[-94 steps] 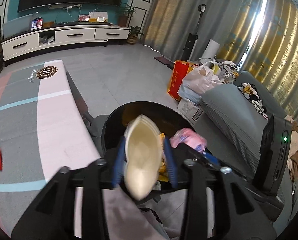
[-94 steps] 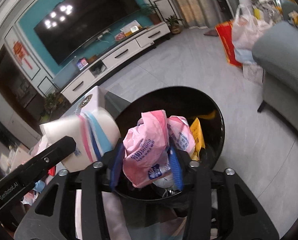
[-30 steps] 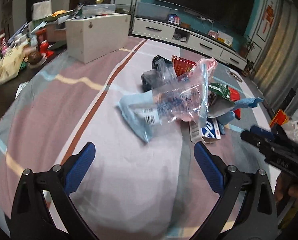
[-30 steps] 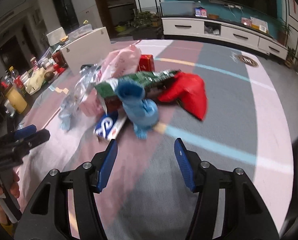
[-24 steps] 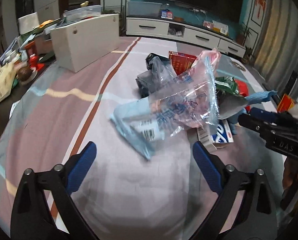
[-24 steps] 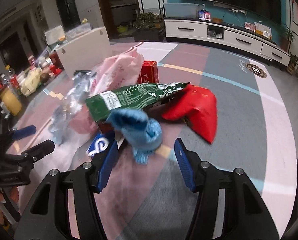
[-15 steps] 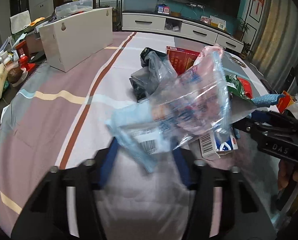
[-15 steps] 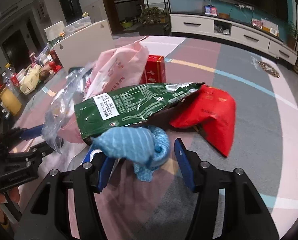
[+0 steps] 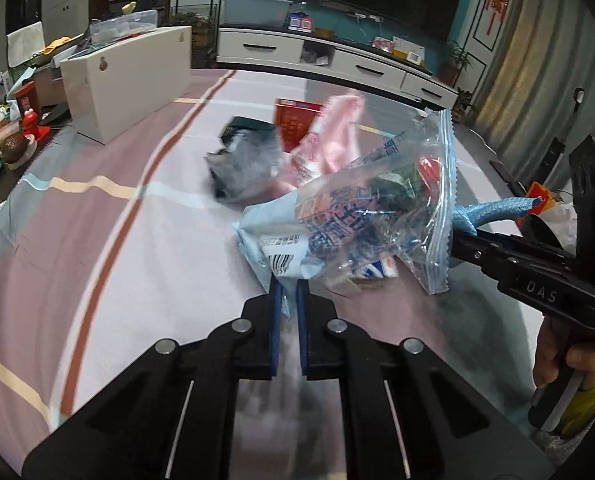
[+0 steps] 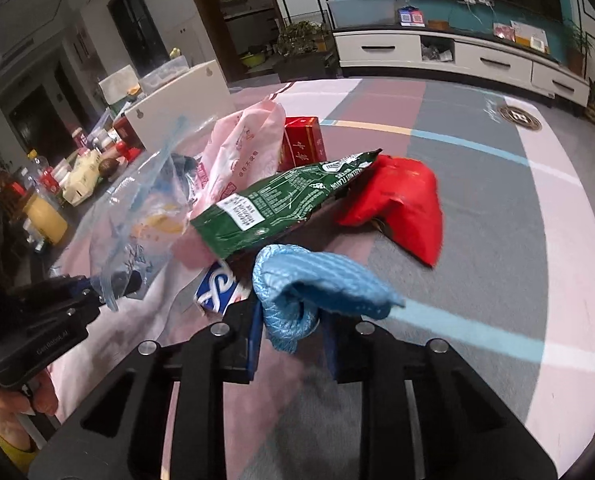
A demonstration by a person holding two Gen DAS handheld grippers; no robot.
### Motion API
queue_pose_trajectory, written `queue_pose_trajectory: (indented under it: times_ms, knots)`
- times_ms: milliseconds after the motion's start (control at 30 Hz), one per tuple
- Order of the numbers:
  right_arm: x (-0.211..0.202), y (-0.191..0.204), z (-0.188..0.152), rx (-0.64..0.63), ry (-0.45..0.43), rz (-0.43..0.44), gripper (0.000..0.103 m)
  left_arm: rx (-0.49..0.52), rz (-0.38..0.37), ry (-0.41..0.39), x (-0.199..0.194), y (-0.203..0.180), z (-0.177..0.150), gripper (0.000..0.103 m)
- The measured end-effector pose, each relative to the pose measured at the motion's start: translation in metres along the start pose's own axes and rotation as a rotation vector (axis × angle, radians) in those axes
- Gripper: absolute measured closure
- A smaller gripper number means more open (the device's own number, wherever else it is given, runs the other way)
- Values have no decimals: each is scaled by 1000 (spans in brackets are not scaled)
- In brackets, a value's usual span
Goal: Collect trash
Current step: 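Grasp the clear zip bag with the left tool while the right grasps the blue cloth, then carry zip bag and blue cloth toward the black bin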
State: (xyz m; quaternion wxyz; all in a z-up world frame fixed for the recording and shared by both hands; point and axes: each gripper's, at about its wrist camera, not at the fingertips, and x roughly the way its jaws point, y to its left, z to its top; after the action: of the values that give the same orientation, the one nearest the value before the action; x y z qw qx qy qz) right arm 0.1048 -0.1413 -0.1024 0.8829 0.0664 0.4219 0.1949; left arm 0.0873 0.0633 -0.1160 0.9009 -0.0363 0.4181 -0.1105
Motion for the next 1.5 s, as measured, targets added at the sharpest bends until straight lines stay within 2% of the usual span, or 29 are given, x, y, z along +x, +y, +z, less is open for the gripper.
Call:
queue_pose_trajectory:
  times_ms: [267,800,1067,1500]
  knots:
    - [-43,-7,-21,46,-42,-1,77,25,-48,-9,-24,-25,-9,95]
    - [-119,-22,-30,102,-173,16,77,66,-107,-40,-62,-64,-4,95]
    - [-147,-50,-38,168,-222,-18,77,129,-135,-49,-64,-100,5,95]
    - [-189,-105,-57,282,-316,-97,77,268,-202,-38,-47,-181,18,95]
